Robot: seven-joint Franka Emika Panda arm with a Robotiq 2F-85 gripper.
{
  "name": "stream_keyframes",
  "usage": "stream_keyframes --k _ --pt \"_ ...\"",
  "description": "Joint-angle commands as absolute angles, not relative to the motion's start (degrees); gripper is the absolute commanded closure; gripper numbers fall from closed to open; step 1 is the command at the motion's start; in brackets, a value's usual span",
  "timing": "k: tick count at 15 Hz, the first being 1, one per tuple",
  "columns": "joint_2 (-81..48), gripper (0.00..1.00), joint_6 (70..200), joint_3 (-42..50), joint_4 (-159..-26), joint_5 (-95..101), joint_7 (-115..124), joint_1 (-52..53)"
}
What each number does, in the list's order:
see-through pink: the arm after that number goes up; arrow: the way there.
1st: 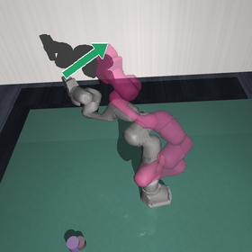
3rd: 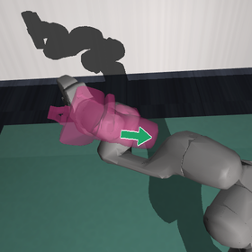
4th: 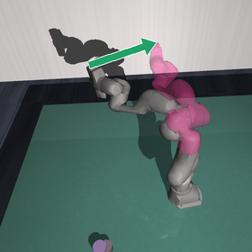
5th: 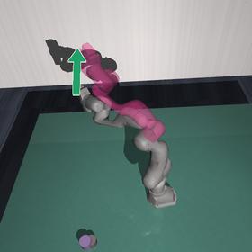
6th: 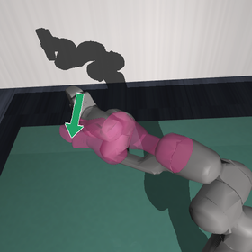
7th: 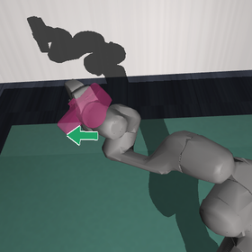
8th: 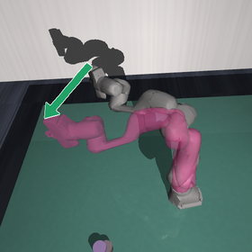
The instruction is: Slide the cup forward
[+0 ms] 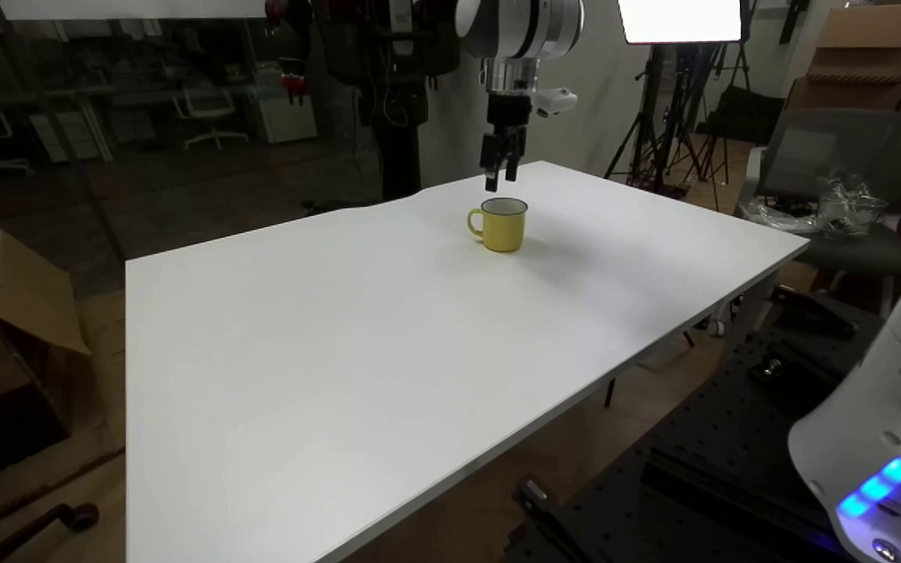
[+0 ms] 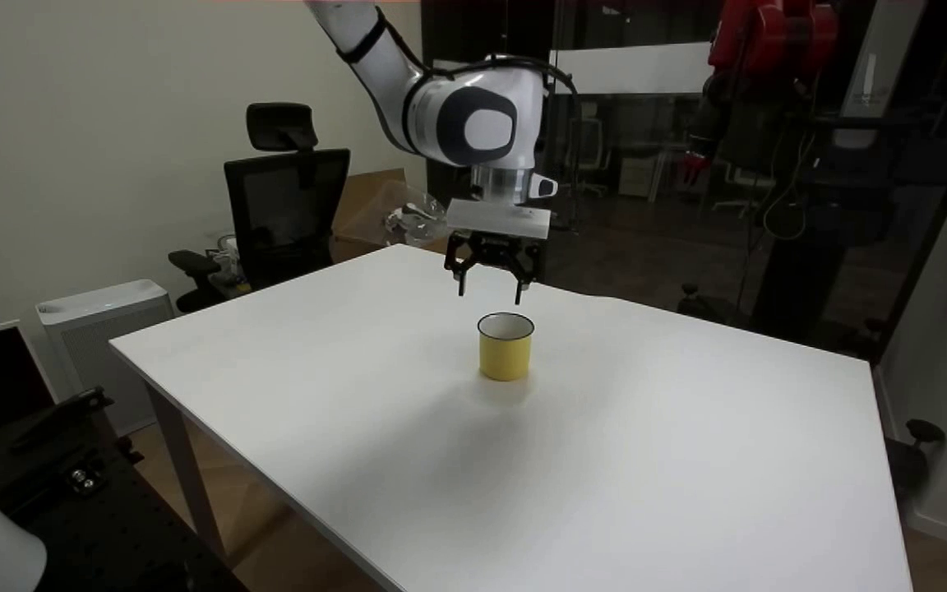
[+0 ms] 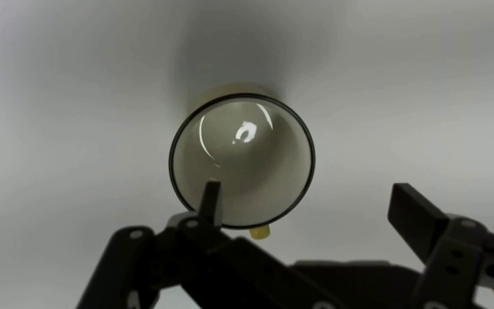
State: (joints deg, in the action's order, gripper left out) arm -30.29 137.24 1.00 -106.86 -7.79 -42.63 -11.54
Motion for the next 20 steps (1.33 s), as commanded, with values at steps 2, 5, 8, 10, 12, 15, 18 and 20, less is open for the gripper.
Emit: stream_keyframes --k 2,5,8,10,12,15,18,20 --pt "-35.47 0.0 136.16 -0.6 -101.68 -6.28 -41.84 -12.52" --pt "-38.17 0.0 135.4 -0.72 -99.36 -5.54 -41.64 -12.7" --pt "-40.78 0.0 134.18 -0.87 -96.96 -4.67 -41.37 -12.7" --pt "-42.12 0.0 133.56 -1.01 -95.65 -3.99 -41.29 -12.65" --pt "-43.21 0.26 133.38 -1.0 -94.49 -3.66 -40.84 -12.5" --pt "-44.27 0.49 133.42 -0.9 -93.13 -2.54 -40.51 -12.21" --pt "-44.83 0.69 133.18 -1.0 -92.15 -1.72 -40.45 -12.06" --pt "-44.88 0.81 132.99 -1.09 -91.78 -1.39 -40.45 -11.94"
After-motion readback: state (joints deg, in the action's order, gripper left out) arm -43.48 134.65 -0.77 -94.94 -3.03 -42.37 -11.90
